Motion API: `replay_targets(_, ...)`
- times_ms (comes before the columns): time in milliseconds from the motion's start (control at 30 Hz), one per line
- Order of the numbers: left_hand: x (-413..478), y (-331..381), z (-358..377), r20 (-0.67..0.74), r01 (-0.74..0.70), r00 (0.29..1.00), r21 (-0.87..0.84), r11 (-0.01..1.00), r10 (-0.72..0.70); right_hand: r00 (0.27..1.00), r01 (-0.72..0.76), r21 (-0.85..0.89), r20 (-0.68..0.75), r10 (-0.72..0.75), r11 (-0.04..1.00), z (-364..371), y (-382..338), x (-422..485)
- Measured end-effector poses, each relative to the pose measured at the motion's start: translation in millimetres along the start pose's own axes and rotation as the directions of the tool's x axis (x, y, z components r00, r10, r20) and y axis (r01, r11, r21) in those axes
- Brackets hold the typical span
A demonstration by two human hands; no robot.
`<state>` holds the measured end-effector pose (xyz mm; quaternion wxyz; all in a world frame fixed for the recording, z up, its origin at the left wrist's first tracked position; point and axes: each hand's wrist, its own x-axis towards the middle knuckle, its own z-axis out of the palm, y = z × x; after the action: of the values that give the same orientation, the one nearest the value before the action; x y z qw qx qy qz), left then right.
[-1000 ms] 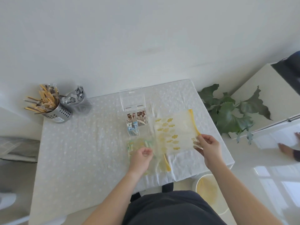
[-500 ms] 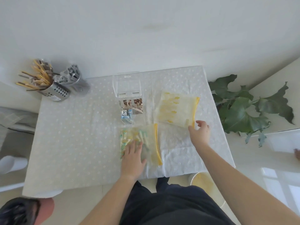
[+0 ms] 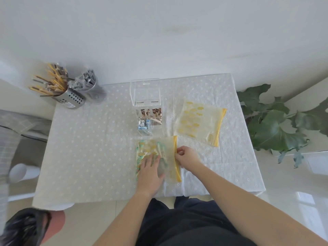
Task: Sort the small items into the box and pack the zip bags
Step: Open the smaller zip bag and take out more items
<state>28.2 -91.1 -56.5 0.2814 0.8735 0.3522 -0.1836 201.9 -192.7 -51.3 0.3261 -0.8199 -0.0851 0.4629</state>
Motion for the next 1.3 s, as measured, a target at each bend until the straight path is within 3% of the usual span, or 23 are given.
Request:
replay_targets(200,4,0,-11,0.003,0.043,0.999,-0.229,0.973,-0.043,0.998,0.061,-0.076,-0.009,-0.062,0.995,2,-4,-3)
replay_targets(367,-1,12,-50,0.042,0.131,0.99,-0.64,0.757,-0.136,0.981,0.193,-0.096,0.012,-0.193,0.976,5,-27,-27)
replay_targets(567,-22,22,-117,-0.137,-0.011,0.979,-0.774,0.633,-0.15,0.939,0.342,-0.162,0.02,-0.343,0.926,18,-66,-71)
replay_targets(1000,-61,-13,-182,-0.375,-0.206,0.927,-0.514,0.833,-0.002,0.861,0.467,-0.407,0.005,-0.509,0.785,42,-113,-126)
replay_targets(1200,-74,-19,-189,-0.556,-0.34,0.822,-0.304,0.89,0.124,0.815,0.503,-0.462,-0.026,-0.578,0.73,39,-126,-141)
replay_targets(1300,-72,-25,-193,-0.564,-0.353,0.799,-0.159,0.922,0.209,0.807,0.494,-0.477,-0.058,-0.587,0.727,33,-132,-144)
